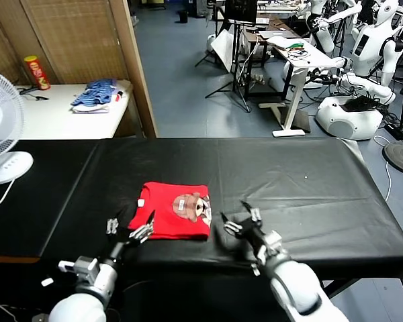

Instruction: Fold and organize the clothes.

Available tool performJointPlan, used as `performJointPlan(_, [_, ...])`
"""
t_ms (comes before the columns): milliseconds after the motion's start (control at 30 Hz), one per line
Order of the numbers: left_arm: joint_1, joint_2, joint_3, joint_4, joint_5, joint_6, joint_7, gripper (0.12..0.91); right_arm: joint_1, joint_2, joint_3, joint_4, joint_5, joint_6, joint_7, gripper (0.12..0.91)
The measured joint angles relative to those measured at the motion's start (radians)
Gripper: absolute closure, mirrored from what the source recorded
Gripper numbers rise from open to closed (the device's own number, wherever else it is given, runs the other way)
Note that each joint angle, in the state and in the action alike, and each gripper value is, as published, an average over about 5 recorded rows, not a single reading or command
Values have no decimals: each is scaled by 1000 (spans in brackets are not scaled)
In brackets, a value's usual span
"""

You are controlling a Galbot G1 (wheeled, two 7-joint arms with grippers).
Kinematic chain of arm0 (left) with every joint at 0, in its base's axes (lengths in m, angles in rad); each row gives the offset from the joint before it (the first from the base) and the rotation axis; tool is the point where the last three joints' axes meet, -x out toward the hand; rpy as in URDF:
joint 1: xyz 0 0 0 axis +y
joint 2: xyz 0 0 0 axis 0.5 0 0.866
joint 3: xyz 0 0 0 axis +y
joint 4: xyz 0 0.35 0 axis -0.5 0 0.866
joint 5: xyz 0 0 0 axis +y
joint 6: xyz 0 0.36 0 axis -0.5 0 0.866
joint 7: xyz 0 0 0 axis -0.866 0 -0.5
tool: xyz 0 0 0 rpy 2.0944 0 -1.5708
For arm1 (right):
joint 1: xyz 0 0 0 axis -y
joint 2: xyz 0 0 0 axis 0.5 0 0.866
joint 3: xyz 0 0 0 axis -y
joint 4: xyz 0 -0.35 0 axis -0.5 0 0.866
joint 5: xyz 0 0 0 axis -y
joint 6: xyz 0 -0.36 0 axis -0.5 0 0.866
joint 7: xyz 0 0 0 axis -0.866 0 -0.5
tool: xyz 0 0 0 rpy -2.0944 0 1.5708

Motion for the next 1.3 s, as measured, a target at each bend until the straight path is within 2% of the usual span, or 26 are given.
performJointPlan(67, [18, 7, 1, -6, 7, -6, -27, 232, -70, -5, 35, 49, -1, 29, 33, 241])
performJointPlan(200, [65, 27, -9, -32, -10, 2, -70, 232, -232, 0, 111, 157, -16, 88, 85, 228])
performJointPlan(300, [115, 41, -30, -56, -20, -3, -73, 232, -355, 11, 159, 243, -36, 132, 122, 227])
performJointPlan(467, [221, 53, -65, -87, -36, -40, -75, 232, -533, 34, 193, 348, -55, 176, 192, 227])
performJointPlan(567, [296, 54, -89, -110, -51, -52, -77, 232, -625, 46, 202, 389, -58, 180, 232, 227])
performJointPlan(700, [386, 46, -121, -141, -66, -36, -92, 232, -718, 52, 209, 424, -57, 150, 271, 227])
performJointPlan(833, [439, 39, -142, -169, -74, -7, -101, 232, -778, 49, 203, 439, -55, 108, 285, 227])
performJointPlan(967, [458, 37, -158, -186, -88, 21, -105, 232, -805, 48, 198, 446, -55, 98, 286, 227])
performJointPlan(1300, [469, 37, -168, -192, -99, 29, -104, 232, -824, 48, 196, 450, -54, 98, 286, 227])
